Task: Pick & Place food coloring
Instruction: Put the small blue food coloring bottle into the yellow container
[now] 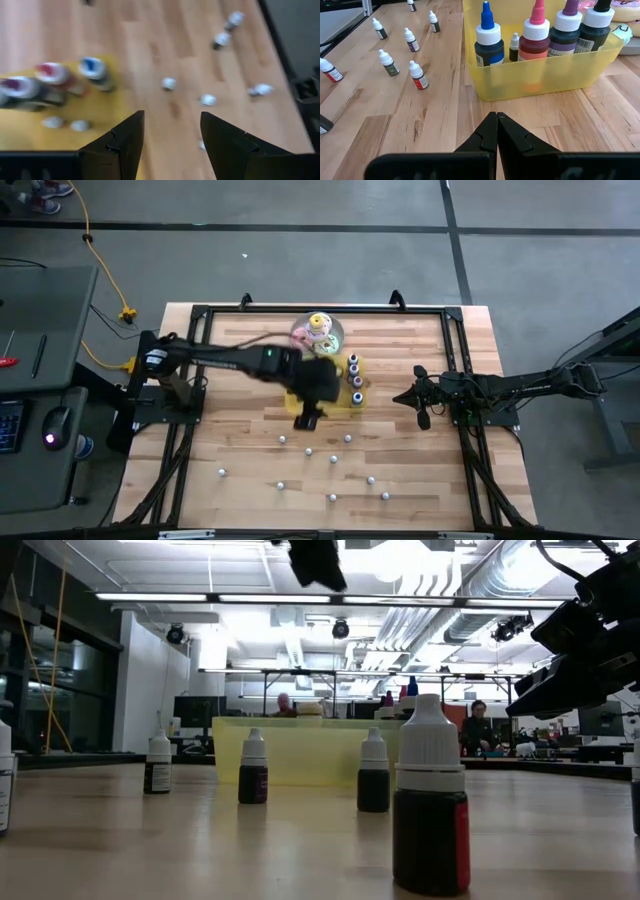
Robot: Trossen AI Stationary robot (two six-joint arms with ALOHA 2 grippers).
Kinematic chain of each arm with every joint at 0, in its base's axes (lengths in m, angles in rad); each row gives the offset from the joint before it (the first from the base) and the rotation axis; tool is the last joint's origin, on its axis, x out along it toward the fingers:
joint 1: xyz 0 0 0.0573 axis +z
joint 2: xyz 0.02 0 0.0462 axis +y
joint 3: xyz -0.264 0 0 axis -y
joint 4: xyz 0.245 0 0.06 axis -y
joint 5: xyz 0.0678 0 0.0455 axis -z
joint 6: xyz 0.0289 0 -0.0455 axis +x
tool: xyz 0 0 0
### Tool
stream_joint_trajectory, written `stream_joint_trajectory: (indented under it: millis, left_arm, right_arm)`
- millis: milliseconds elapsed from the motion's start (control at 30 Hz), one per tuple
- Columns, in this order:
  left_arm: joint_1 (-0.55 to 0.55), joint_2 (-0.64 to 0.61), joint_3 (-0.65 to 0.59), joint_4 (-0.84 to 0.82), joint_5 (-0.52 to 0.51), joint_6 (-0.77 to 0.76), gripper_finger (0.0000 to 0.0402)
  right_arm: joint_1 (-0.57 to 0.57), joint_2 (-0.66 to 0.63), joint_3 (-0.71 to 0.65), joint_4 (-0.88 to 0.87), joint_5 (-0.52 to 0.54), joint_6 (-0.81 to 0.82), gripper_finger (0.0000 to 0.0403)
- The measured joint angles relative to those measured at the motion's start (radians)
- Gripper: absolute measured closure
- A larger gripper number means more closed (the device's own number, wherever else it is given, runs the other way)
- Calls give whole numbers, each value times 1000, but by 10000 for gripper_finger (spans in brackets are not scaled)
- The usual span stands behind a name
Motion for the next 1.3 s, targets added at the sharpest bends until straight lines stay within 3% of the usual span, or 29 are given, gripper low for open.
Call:
stream_joint_trajectory:
  millis: [267, 467, 533, 700, 900, 1100, 1167, 1300]
  left_arm:
    - [-182, 31, -1, 27, 0, -21, 211]
    - [-258, 105, 14, 149, 4, -96, 211]
    - [-273, 132, 26, 109, 4, -114, 211]
    - [-289, 246, 148, 114, 4, -144, 211]
    - [-308, 432, 397, 222, 35, -160, 211]
    - [-326, 608, 642, 206, 45, -160, 211]
    - [-325, 638, 635, 358, 56, -159, 211]
    - [-334, 677, 630, 507, 65, -140, 211]
  right_arm:
    - [0, 0, 0, 0, 0, 0, 402]
    - [0, -1, 0, -6, 0, 0, 402]
    - [0, 2, 0, 0, 0, 0, 402]
    - [0, -6, 0, -6, 0, 0, 402]
    - [0, 1, 0, 2, 0, 0, 402]
    - [0, 4, 0, -11, 0, 0, 402]
    - [0, 3, 0, -9, 0, 0, 402]
    - [0, 6, 0, -4, 0, 0, 402]
